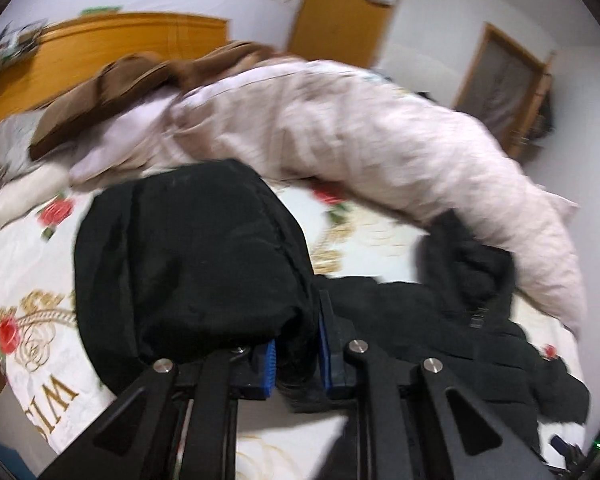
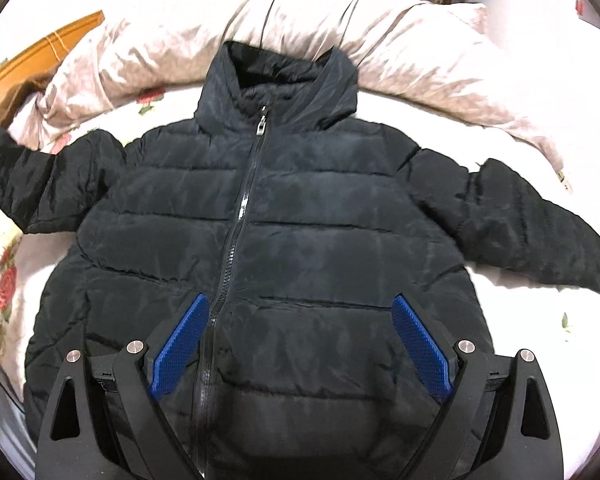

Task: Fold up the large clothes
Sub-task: 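Lift the sleeve with the left tool and fold it across the jacket body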

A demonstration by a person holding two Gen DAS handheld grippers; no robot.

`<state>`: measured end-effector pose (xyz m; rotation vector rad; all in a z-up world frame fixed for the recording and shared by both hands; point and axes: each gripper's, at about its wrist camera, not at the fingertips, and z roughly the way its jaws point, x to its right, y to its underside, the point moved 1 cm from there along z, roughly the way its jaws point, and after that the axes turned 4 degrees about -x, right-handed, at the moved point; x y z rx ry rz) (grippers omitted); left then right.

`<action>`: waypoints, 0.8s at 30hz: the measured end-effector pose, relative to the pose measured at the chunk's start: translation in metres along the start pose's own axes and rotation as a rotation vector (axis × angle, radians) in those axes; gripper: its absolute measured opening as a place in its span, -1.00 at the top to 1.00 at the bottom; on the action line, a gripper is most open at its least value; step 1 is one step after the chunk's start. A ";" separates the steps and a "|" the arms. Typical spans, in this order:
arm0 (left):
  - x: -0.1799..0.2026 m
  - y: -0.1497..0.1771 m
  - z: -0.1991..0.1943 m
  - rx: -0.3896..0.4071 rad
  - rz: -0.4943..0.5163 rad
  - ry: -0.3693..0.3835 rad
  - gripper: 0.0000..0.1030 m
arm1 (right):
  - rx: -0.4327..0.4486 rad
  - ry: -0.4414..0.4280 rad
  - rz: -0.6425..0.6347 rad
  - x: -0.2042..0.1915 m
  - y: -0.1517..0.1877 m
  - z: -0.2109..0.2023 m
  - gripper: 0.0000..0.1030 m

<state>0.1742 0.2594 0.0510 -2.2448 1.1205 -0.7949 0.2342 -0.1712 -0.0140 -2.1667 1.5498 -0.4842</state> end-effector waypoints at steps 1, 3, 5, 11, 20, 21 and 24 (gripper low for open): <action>0.011 -0.002 -0.005 -0.002 0.016 0.021 0.66 | 0.009 0.000 0.005 0.003 0.001 -0.006 -0.81; 0.037 -0.004 -0.016 0.000 0.051 0.069 0.66 | 0.021 0.000 0.015 0.008 0.003 -0.014 -0.81; 0.062 -0.004 -0.021 -0.003 0.082 0.110 0.66 | 0.035 -0.002 0.028 0.016 0.006 -0.023 -0.81; 0.137 0.006 -0.021 -0.038 0.175 0.234 0.66 | 0.058 0.006 0.070 0.040 0.018 -0.038 -0.81; 0.247 0.058 0.033 -0.188 0.309 0.383 0.66 | 0.026 0.015 0.141 0.076 0.038 -0.024 -0.81; 0.257 0.065 0.044 -0.206 0.321 0.388 0.66 | 0.021 0.017 0.147 0.080 0.040 -0.021 -0.81; 0.279 0.084 0.069 -0.238 0.356 0.399 0.62 | 0.005 0.024 0.170 0.093 0.044 -0.011 -0.81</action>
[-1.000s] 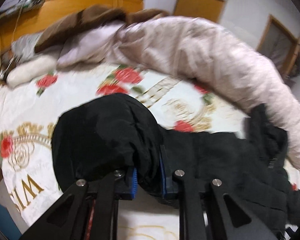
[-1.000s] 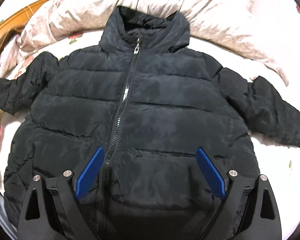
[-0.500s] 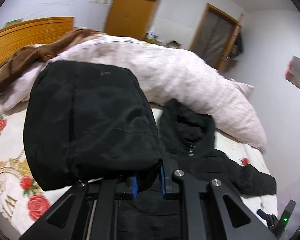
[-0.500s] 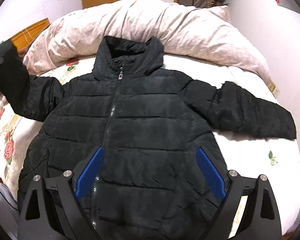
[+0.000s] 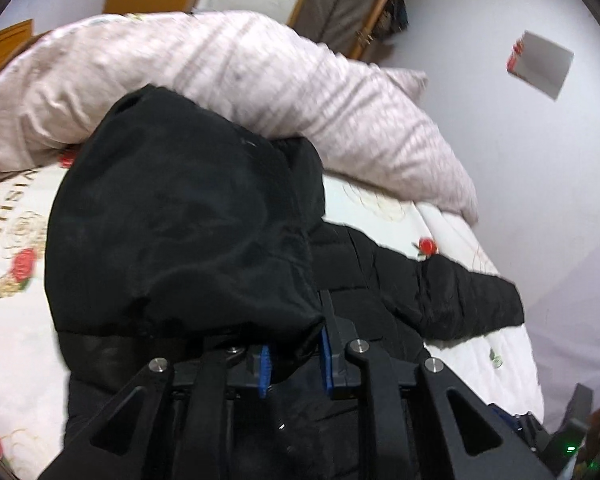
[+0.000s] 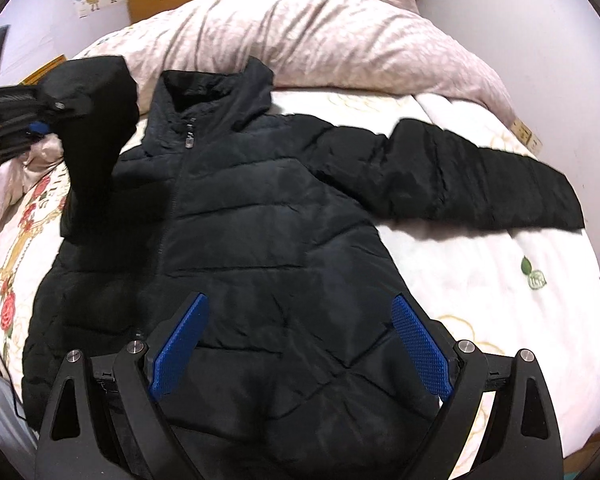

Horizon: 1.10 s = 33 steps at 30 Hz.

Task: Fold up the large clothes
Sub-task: 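Lift the sleeve with the left tool and fold it across the jacket body, then release the sleeve and move the right tool to the other sleeve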

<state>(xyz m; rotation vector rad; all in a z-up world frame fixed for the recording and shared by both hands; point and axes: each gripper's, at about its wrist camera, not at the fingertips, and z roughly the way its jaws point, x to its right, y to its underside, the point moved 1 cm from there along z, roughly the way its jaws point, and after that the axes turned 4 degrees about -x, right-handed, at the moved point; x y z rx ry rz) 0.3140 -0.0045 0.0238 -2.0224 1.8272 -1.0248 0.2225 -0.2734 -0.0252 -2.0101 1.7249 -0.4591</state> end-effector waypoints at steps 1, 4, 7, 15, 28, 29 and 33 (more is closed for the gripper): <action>0.004 0.003 0.010 -0.010 0.006 0.002 0.51 | -0.004 0.002 0.006 0.003 0.000 0.003 -0.81; 0.014 0.007 0.042 -0.052 0.013 0.037 0.01 | -0.018 0.015 0.022 0.012 0.000 0.014 -0.81; 0.017 0.013 0.054 -0.069 0.005 0.079 -0.35 | -0.027 0.027 0.038 0.020 -0.001 0.022 -0.81; 0.019 0.015 0.041 -0.053 -0.011 0.195 -0.64 | 0.021 0.023 0.048 0.016 -0.020 0.024 -0.81; -0.183 0.005 0.038 -0.012 -0.170 -0.246 -0.31 | -0.027 -0.032 -0.133 -0.058 -0.114 0.142 -0.11; -0.188 0.010 0.044 -0.017 -0.181 -0.254 -0.32 | -0.035 -0.034 -0.128 -0.057 -0.118 0.151 -0.10; -0.199 0.025 0.065 -0.027 -0.187 -0.254 -0.35 | -0.058 -0.039 -0.092 -0.051 -0.132 0.184 -0.10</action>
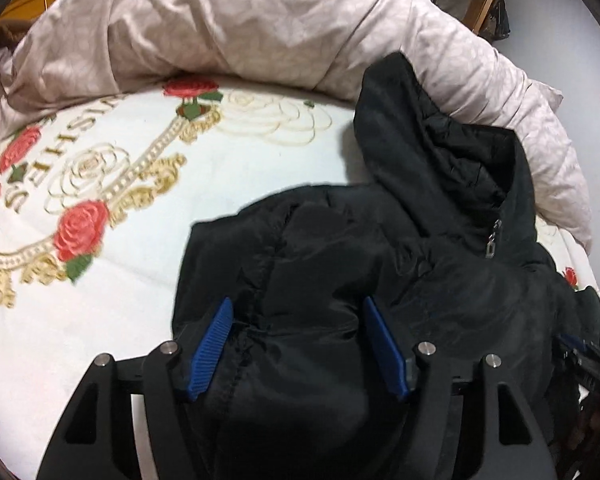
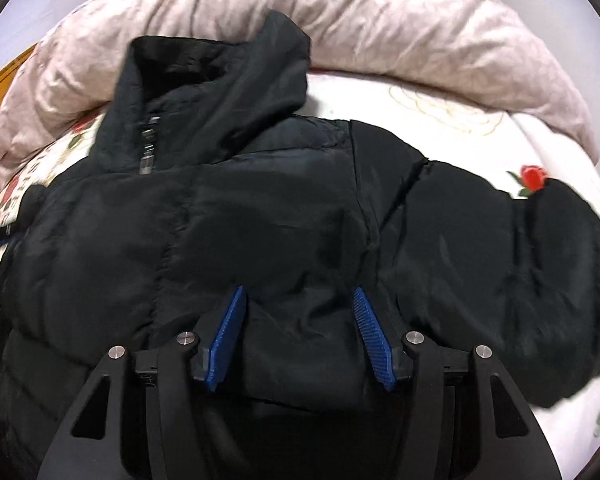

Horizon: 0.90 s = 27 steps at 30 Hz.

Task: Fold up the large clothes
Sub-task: 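Release the sleeve and move the right tool to the other sleeve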

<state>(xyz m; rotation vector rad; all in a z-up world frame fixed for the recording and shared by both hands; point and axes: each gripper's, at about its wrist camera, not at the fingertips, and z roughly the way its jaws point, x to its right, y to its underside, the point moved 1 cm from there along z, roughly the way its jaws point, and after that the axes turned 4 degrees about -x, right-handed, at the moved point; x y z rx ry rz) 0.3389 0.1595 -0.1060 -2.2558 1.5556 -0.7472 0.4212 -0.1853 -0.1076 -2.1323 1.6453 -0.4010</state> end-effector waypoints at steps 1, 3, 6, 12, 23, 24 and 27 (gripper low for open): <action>0.001 0.004 0.003 0.006 0.011 -0.006 -0.37 | 0.000 0.001 0.001 0.000 0.001 0.004 -0.10; 0.007 0.006 0.003 0.013 0.030 -0.018 -0.40 | 0.005 0.003 0.000 -0.001 0.003 0.008 -0.10; 0.009 -0.002 -0.001 0.007 0.033 -0.020 -0.40 | -0.003 0.005 0.019 0.002 0.002 -0.002 -0.11; 0.006 0.010 -0.026 0.023 0.046 -0.001 -0.37 | -0.014 -0.008 0.032 0.010 0.028 -0.022 -0.11; 0.028 0.042 -0.110 0.053 0.067 0.008 -0.35 | 0.083 -0.013 0.056 0.008 0.067 -0.127 -0.11; 0.032 0.049 -0.122 0.059 0.075 0.011 -0.35 | 0.094 -0.013 0.060 0.009 0.075 -0.140 -0.11; 0.043 0.073 -0.157 0.071 0.102 0.009 -0.35 | 0.127 -0.011 0.069 0.012 0.104 -0.178 -0.11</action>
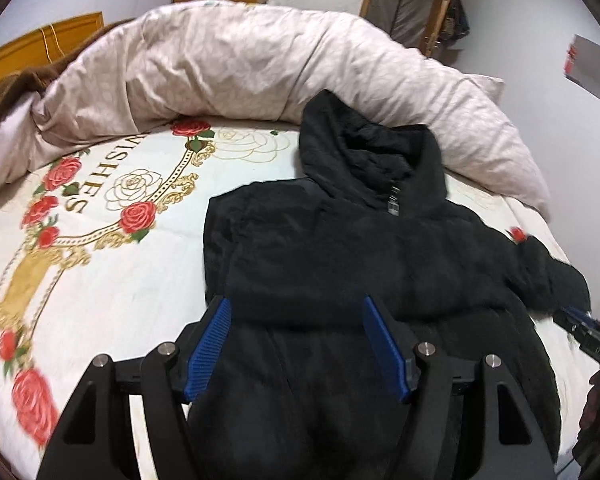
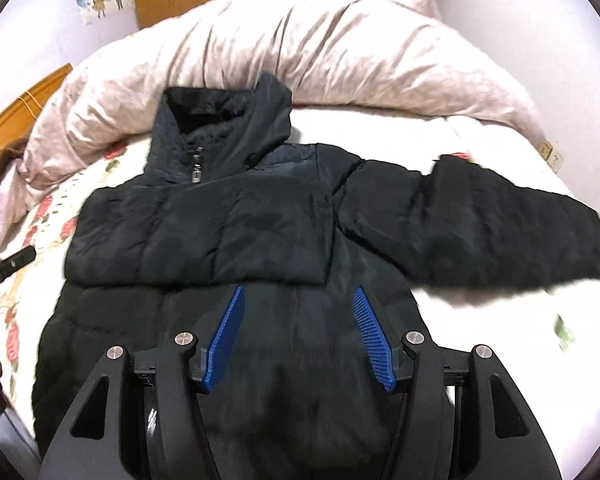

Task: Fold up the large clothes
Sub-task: 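Release the sleeve and move the right tool to the other sleeve, then grasp the other black sleeve with the right tool and lift it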

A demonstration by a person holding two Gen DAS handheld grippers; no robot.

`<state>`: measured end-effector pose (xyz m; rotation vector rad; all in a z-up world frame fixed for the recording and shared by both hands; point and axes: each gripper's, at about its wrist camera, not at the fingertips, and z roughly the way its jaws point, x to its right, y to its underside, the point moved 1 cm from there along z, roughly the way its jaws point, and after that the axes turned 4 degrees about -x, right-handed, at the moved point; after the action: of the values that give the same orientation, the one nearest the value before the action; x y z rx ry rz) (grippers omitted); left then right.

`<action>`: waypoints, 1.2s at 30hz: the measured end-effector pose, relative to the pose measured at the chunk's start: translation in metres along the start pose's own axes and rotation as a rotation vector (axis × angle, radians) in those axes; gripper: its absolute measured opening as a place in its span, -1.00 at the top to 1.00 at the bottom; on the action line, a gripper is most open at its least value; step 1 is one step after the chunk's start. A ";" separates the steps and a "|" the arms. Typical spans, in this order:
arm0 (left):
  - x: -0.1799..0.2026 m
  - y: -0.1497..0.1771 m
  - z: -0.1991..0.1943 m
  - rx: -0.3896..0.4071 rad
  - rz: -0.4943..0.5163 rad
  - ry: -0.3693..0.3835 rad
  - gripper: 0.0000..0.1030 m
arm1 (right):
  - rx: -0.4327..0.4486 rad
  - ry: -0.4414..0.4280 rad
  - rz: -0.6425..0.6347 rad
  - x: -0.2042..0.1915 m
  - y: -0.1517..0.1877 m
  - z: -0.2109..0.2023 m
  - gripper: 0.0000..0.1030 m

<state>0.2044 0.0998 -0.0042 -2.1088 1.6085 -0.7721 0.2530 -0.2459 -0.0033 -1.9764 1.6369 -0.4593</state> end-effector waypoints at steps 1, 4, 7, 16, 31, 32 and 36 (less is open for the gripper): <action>0.003 0.006 -0.009 -0.001 0.004 0.001 -0.35 | 0.007 0.000 0.005 0.002 0.006 -0.010 -0.12; 0.013 0.032 -0.038 -0.004 0.012 0.011 -0.35 | 0.017 -0.009 0.007 0.004 0.024 -0.036 -0.13; 0.022 0.049 -0.059 -0.011 0.009 0.022 -0.35 | 0.017 -0.017 -0.001 0.004 0.044 -0.060 -0.13; 0.055 0.078 -0.105 -0.013 0.032 0.051 -0.38 | 0.037 -0.031 0.030 0.017 0.075 -0.108 -0.13; 0.095 0.042 -0.056 -0.027 0.122 0.053 -0.42 | 0.040 0.049 0.210 0.112 0.055 -0.076 -0.23; 0.097 0.037 -0.046 -0.031 0.125 0.048 -0.42 | 0.037 0.052 0.226 0.121 0.052 -0.071 -0.24; 0.103 0.016 -0.002 -0.040 0.130 0.035 -0.41 | 0.010 0.082 0.323 0.170 0.039 -0.036 -0.30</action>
<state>0.2113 -0.0034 0.0080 -2.0047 1.7732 -0.7439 0.2374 -0.4230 -0.0095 -1.6613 1.9563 -0.4272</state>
